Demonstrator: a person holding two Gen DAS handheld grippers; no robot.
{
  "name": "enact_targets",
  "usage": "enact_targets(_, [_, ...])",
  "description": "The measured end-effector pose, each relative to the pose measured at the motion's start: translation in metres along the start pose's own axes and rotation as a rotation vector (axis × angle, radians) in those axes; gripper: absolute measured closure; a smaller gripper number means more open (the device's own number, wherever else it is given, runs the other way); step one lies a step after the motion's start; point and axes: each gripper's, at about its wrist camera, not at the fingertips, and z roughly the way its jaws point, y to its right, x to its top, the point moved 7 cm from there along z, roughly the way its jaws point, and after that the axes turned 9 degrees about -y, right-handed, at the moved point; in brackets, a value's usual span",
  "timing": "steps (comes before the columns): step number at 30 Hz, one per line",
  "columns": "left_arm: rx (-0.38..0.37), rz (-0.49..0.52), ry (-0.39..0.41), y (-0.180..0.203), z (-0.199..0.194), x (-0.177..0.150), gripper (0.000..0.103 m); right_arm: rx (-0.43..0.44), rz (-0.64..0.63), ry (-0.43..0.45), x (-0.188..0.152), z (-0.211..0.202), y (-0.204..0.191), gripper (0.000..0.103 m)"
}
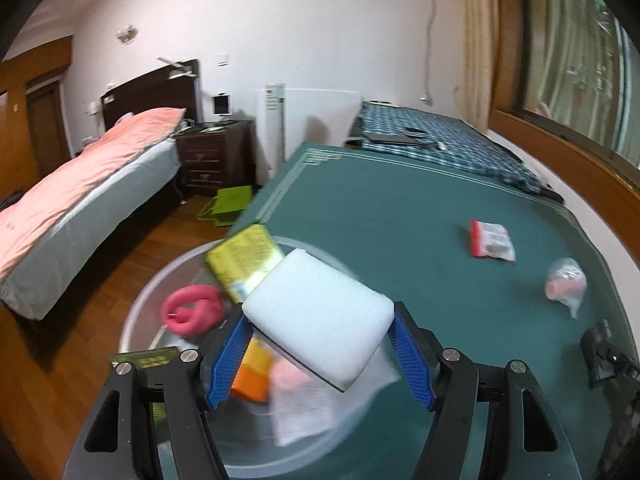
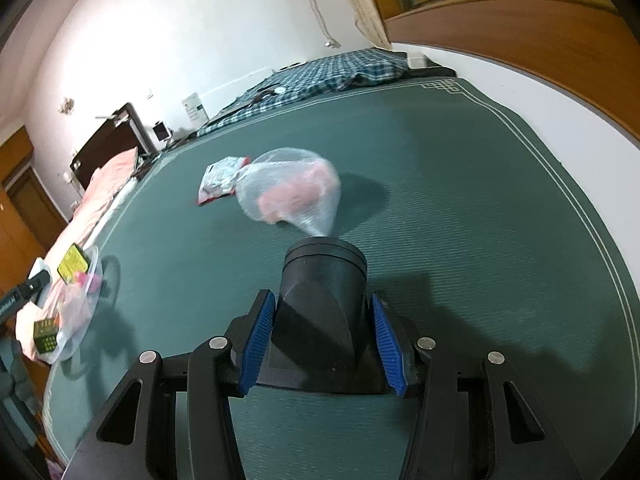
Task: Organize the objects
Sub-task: 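Carry the white sponge over the basin and open the left gripper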
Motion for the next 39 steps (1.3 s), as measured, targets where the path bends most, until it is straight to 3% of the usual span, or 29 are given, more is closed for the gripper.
enact_targets(7, [0.031,-0.053,0.004,-0.038,0.002,0.001,0.031,0.019,-0.041,0.008,0.002,-0.006,-0.025,0.053])
enact_targets(9, [0.036,-0.076,-0.003,-0.048,0.006,0.001,0.031,0.022,-0.058,0.007,0.003,-0.007,-0.033,0.063])
enact_targets(17, [0.028,-0.134,-0.035,-0.071,0.018,-0.004,0.029,0.004,-0.115,0.003,0.001,-0.002,-0.054,0.065])
enact_targets(19, [0.026,-0.133,-0.032,-0.072,0.019,-0.004,0.026,-0.012,-0.092,0.013,0.002,-0.004,-0.049,0.06])
enact_targets(21, [0.023,-0.139,-0.034,-0.073,0.021,-0.004,0.024,-0.023,-0.067,0.013,0.003,-0.005,-0.042,0.042])
enact_targets(23, [0.02,-0.15,-0.042,-0.075,0.023,-0.004,0.021,-0.009,-0.042,0.002,0.001,-0.004,-0.035,0.037])
enact_targets(33, [0.007,-0.177,-0.026,-0.079,0.018,-0.001,0.013,0.051,-0.147,-0.058,-0.022,0.0,-0.057,0.036])
enact_targets(39, [0.001,-0.181,-0.018,-0.077,0.015,0.0,0.013,-0.02,-0.222,-0.073,-0.031,0.008,-0.062,0.036])
